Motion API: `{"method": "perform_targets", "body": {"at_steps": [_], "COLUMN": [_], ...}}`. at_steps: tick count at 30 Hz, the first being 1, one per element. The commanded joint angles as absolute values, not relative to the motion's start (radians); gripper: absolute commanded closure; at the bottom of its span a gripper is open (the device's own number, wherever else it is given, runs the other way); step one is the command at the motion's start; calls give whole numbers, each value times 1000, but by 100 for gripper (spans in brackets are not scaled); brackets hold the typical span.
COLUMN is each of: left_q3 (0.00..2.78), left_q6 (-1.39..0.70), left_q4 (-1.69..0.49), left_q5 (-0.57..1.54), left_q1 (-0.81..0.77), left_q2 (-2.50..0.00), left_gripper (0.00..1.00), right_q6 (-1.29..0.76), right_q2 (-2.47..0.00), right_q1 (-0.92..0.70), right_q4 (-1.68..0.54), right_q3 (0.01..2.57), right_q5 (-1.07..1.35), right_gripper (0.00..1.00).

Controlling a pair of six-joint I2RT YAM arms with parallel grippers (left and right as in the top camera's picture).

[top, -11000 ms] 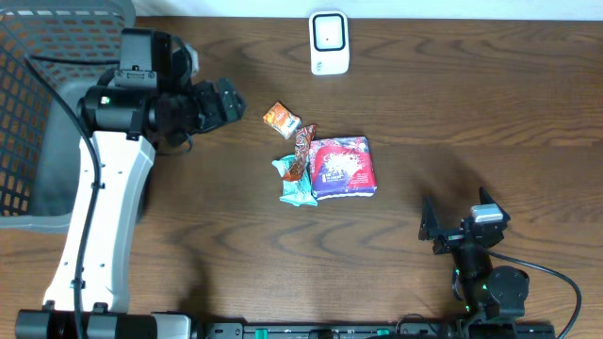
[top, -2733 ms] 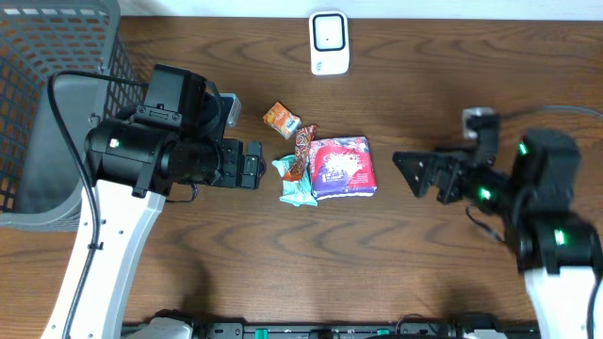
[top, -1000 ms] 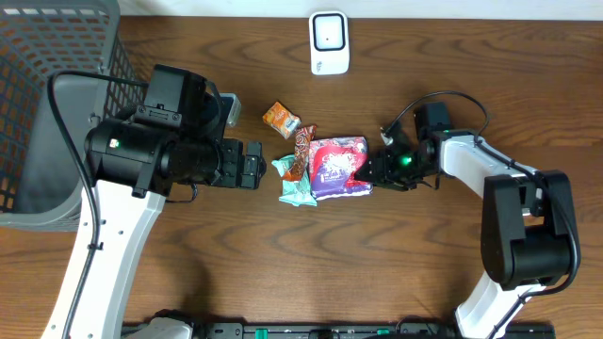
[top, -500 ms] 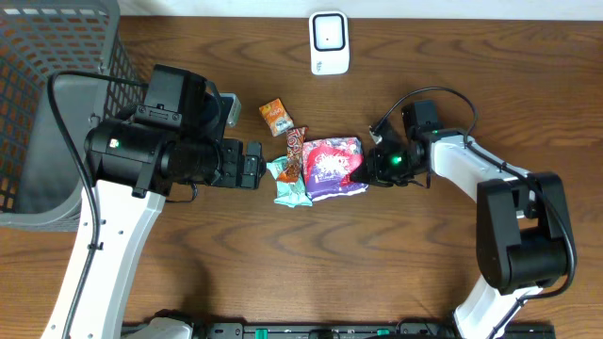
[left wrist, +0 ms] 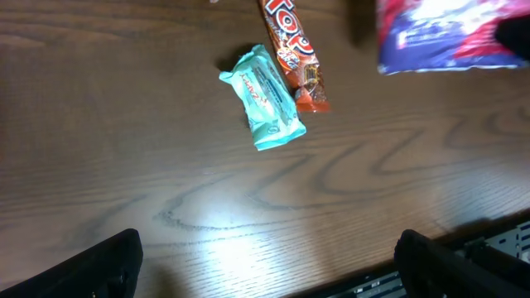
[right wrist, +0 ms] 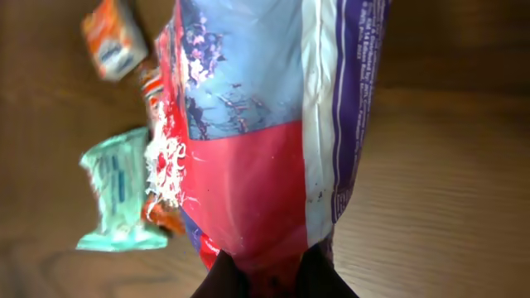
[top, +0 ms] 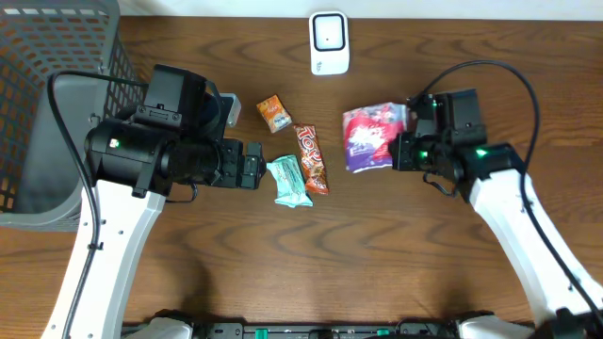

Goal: Scan the item barcode
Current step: 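Grasp the red-purple package with the right gripper and lift it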

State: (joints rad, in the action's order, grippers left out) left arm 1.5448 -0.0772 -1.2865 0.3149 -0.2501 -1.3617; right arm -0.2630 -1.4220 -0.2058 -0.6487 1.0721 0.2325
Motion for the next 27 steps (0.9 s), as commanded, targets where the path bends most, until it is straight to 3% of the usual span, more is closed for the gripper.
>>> {"method": "perform_targets", "body": {"at_steps": [1, 6, 11, 21, 22, 27], "left_q3": [1540, 1540, 1540, 1540, 1540, 1540], "left_q6": [-64, -64, -63, -63, -64, -64], "left_q4": [-1291, -1291, -1291, -1291, -1291, -1291], "left_q5": [312, 312, 312, 312, 312, 312], "left_q1": [-252, -252, -252, -252, -252, -252], "left_q2": [-1365, -1365, -1365, -1365, -1365, -1365], "left_gripper": [2, 2, 2, 2, 2, 2], "right_q6": [-322, -335, -503, -571, -571, -567], "right_q2": [-1336, -1283, -1311, -1560, -1572, -1599], "right_q1": [-211, -211, -211, -267, -281, -387], "right_q4": [-680, -698, -767, -735, -728, -659], "right_q3": [1081, 1081, 1080, 1080, 1080, 1080], "right_q5": [11, -225, -626, -655, -647, -564], "right_gripper": [99, 99, 99, 98, 94, 59]}}
